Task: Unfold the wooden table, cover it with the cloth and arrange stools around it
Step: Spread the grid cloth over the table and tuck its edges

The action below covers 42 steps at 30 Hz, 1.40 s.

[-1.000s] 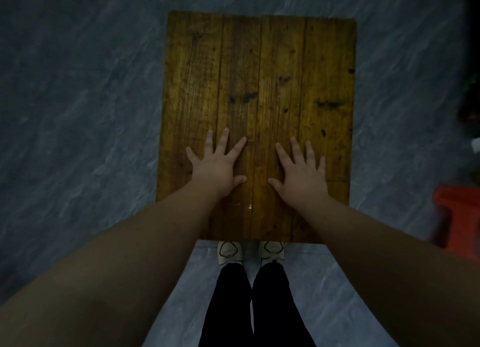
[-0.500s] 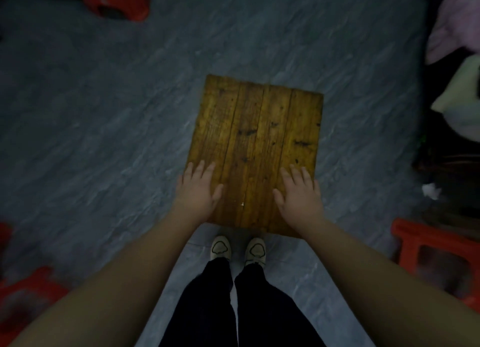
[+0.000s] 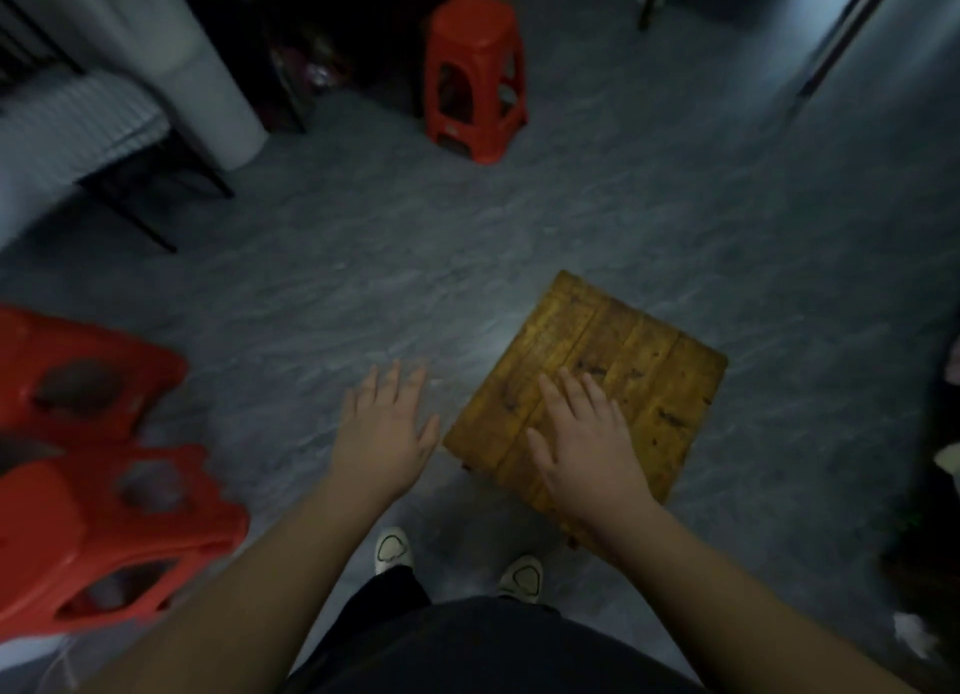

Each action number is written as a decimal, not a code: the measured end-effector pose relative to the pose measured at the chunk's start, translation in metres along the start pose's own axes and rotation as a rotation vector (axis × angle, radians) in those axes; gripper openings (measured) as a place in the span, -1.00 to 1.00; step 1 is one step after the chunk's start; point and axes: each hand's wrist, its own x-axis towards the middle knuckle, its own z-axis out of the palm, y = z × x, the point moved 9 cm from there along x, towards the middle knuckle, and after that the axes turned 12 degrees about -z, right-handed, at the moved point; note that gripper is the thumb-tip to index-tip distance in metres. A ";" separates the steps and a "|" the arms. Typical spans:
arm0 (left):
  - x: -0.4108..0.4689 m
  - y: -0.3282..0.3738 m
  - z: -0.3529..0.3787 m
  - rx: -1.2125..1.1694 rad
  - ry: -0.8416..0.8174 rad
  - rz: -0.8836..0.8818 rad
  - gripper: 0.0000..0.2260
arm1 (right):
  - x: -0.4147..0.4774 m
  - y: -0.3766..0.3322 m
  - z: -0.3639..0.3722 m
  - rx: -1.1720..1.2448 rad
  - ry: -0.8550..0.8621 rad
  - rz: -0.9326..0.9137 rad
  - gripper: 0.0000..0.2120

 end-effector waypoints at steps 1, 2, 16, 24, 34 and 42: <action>0.001 -0.017 -0.007 -0.010 0.007 -0.034 -0.33 | 0.012 -0.014 -0.002 -0.015 -0.008 -0.037 -0.39; 0.003 -0.034 -0.015 -0.031 0.020 -0.070 -0.32 | 0.025 -0.029 -0.004 -0.032 -0.018 -0.074 -0.39; 0.049 -0.349 -0.108 -0.241 0.164 -0.498 -0.39 | 0.251 -0.352 0.035 -0.134 -0.091 -0.497 -0.37; 0.120 -0.501 -0.170 -0.321 0.196 -0.592 -0.40 | 0.371 -0.497 0.041 -0.090 -0.069 -0.556 -0.38; 0.270 -0.585 -0.221 -0.360 0.198 -0.658 -0.39 | 0.548 -0.565 0.034 -0.053 -0.053 -0.623 -0.38; 0.463 -0.639 -0.290 -0.309 0.214 -0.711 -0.39 | 0.766 -0.589 0.018 -0.040 -0.092 -0.711 -0.37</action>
